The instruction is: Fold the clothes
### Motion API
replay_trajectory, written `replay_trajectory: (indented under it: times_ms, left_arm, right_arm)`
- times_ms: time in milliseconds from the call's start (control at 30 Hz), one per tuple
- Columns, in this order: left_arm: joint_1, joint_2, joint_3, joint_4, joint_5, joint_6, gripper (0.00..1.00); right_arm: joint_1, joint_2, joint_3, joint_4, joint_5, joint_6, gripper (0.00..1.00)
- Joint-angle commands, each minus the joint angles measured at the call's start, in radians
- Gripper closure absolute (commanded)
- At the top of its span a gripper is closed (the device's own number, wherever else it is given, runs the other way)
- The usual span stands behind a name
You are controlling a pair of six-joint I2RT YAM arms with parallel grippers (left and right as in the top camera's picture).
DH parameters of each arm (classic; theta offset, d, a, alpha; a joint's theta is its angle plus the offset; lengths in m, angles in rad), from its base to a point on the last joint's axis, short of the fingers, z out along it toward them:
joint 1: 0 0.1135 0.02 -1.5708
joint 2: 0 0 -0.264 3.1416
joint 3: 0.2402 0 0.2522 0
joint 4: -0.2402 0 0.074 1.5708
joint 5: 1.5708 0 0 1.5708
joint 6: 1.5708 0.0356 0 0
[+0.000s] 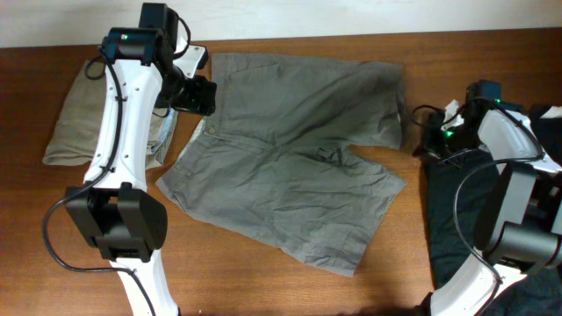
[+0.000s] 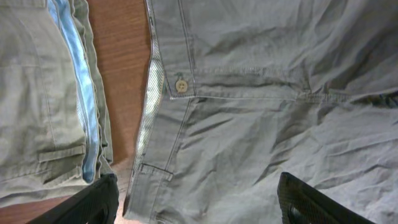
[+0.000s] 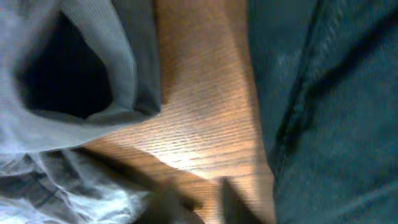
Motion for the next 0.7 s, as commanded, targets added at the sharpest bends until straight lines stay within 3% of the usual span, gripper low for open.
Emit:
replay_trajectory:
  times_ms: [0, 100, 167, 233, 267, 300, 400, 467, 500, 533, 567, 667]
  left_arm:
    - [0.000, -0.008, -0.005, -0.019, 0.011, 0.018, 0.18]
    - [-0.001, -0.008, -0.005, -0.023, 0.011, 0.018, 0.18]
    - [-0.001, -0.008, -0.005, -0.029, 0.011, 0.018, 0.18]
    - [0.000, -0.008, -0.005, -0.028, 0.010, 0.018, 0.18]
    - [0.000, -0.008, -0.005, -0.028, 0.010, 0.018, 0.17]
    - [0.000, -0.008, -0.005, -0.028, 0.011, 0.018, 0.17]
    - [0.001, -0.008, -0.005, -0.035, -0.003, 0.018, 0.17]
    - [0.002, -0.008, -0.005, -0.038, -0.016, 0.018, 0.17]
    - [0.002, -0.008, -0.005, -0.038, -0.015, 0.018, 0.17]
    - [0.002, -0.008, -0.005, -0.038, -0.015, 0.018, 0.14]
    - [0.002, -0.008, -0.005, -0.042, -0.016, 0.018, 0.13]
    - [0.002, -0.008, -0.014, -0.054, -0.016, 0.018, 0.13]
  right_arm:
    - [0.046, -0.011, -0.007, 0.068, -0.070, -0.064, 0.38]
    - [0.104, 0.015, -0.008, 0.111, -0.029, -0.099, 0.27]
    - [0.142, 0.036, -0.008, 0.132, 0.035, -0.120, 0.32]
    - [0.152, 0.040, -0.008, 0.181, 0.076, -0.119, 0.75]
    - [0.145, 0.039, -0.006, 0.188, 0.076, -0.116, 0.88]
    - [0.130, 0.034, 0.006, 0.169, 0.076, -0.108, 0.96]
    - [0.082, 0.011, 0.108, -0.056, 0.076, -0.060, 0.96]
    - [0.071, 0.010, 0.156, -0.166, 0.072, -0.060, 0.95]
    - [0.072, 0.011, 0.156, -0.170, 0.072, -0.060, 0.74]
    - [0.073, 0.011, 0.156, -0.171, 0.072, -0.060, 0.39]
    - [0.073, 0.011, 0.156, -0.175, 0.072, -0.060, 0.34]
    - [0.071, 0.010, 0.156, -0.293, 0.059, -0.039, 0.36]
